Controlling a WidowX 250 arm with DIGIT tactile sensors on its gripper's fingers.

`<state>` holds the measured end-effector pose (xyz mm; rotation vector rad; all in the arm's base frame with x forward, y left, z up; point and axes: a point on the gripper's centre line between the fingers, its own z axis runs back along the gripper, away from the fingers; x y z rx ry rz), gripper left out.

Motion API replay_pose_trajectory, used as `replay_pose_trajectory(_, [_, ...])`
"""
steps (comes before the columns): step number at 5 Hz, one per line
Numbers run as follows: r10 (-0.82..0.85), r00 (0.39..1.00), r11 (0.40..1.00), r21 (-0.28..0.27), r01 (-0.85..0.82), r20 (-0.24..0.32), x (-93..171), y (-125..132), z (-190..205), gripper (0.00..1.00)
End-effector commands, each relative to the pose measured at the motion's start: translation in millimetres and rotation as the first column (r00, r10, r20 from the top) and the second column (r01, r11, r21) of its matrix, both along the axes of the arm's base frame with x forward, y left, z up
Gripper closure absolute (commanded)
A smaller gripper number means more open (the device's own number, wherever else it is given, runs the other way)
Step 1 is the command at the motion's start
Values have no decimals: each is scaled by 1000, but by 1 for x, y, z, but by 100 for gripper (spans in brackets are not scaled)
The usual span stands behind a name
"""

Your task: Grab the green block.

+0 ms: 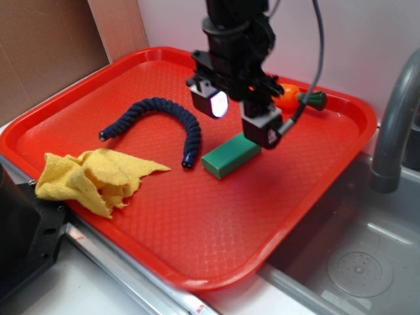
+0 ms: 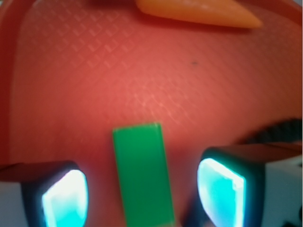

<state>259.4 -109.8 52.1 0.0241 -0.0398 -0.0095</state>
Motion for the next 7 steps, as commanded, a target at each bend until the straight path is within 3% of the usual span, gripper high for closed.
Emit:
replay_pose_trajectory(1, [-24,1000,1000,-10,24,0,6,0,-22,0])
replay_pose_trajectory(2, [-24,999,999,-21,24,-23,7,5,-33,0])
replay_pose_trajectory(3, [-1,1000,1000,-19,0,-20,7,7,-32,100])
replay_pose_trajectory(5, [-43,998,998,-44,41,-47,15,12,-23,100])
replay_pose_trajectory(6, [-7,997,1000,19,8,-77,21,32,15,100])
replay_pose_trajectory(7, [66,995,997,40,-63,-76,17,62,66,100])
